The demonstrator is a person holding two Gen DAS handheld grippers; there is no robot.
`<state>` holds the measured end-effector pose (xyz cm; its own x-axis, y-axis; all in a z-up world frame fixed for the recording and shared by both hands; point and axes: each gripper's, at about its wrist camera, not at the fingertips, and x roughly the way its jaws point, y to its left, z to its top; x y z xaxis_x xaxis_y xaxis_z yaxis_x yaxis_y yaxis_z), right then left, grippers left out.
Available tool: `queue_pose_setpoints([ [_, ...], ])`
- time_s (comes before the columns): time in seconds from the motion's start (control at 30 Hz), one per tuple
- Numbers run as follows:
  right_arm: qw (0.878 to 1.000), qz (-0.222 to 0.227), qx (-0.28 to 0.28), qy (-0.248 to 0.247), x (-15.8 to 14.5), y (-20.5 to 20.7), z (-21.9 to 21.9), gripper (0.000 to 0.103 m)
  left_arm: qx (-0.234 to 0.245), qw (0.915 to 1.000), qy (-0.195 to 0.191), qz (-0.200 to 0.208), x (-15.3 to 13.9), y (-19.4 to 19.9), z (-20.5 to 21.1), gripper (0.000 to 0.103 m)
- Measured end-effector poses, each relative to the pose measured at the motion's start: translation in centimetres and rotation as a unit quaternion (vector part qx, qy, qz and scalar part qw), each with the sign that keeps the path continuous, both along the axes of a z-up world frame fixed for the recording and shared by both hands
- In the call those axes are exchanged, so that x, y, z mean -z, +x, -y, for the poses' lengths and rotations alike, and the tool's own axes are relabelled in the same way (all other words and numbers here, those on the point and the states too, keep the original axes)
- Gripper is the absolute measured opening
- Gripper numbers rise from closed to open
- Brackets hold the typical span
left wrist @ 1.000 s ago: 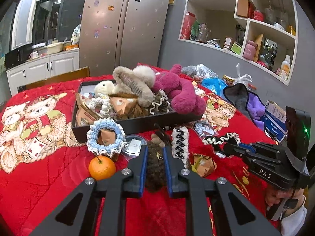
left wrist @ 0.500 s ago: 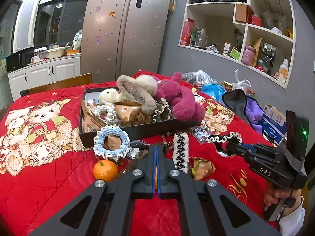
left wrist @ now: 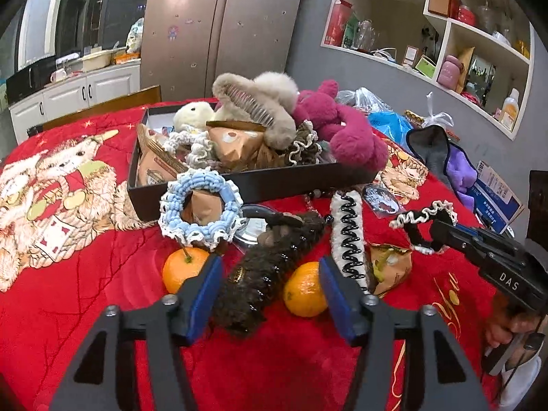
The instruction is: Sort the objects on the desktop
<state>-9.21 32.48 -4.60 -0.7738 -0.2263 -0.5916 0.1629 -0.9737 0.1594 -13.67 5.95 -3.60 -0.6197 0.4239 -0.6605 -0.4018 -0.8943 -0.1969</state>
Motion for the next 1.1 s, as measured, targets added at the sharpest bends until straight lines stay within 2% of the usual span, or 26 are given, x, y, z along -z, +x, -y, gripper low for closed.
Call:
queue_pose_setpoints([
  [0.1,1.0,0.0,-0.004,0.003,0.0,0.0,0.2,0.011,0.009,1.0,0.003,0.0,0.1,-0.1,0.0,0.064],
  [0.2,1.0,0.0,-0.008,0.005,0.0,0.1,0.4,0.011,0.028,0.9995,-0.009,-0.008,0.2,0.0,-0.4,0.073],
  [0.27,1.0,0.001,-0.008,0.005,0.0,0.0,0.4,0.011,0.06,0.998,-0.022,0.0,0.6,0.1,-1.1,0.077],
  [0.33,1.0,0.001,-0.008,0.005,0.0,0.0,0.4,0.011,0.069,0.9965,-0.043,0.019,1.4,-0.1,-1.7,0.079],
  [0.37,1.0,0.001,-0.007,0.005,0.0,0.1,0.4,0.011,0.068,0.9964,-0.041,0.028,1.6,-0.3,-1.6,0.08],
  [0.47,1.0,0.001,-0.007,0.005,0.0,0.1,0.4,0.011,0.063,0.9958,0.014,0.065,2.3,-1.4,-0.2,0.081],
  [0.57,1.0,0.001,-0.008,0.005,0.1,0.1,0.4,0.011,0.061,0.9947,0.042,0.072,2.3,-1.6,0.7,0.081],
  [0.7,1.0,0.001,-0.008,0.004,0.1,0.0,0.4,0.011,0.069,0.9943,0.042,0.069,2.1,-1.2,0.5,0.067],
  [0.9,1.0,0.001,-0.008,0.004,0.2,0.0,0.4,0.011,0.069,0.9949,0.045,0.058,1.3,-0.7,0.6,0.059],
  [0.97,1.0,0.002,-0.008,0.003,0.3,0.0,0.5,0.011,0.067,0.9959,0.044,0.043,0.8,-0.4,0.7,0.04],
  [1.03,1.0,0.002,-0.008,0.004,0.3,0.0,0.5,0.011,0.055,0.9971,0.042,0.031,0.1,-0.4,1.2,0.002],
  [1.1,1.0,0.002,-0.009,0.003,0.3,0.0,0.4,0.011,0.059,0.9967,0.044,0.035,0.2,-0.6,1.2,0.0],
])
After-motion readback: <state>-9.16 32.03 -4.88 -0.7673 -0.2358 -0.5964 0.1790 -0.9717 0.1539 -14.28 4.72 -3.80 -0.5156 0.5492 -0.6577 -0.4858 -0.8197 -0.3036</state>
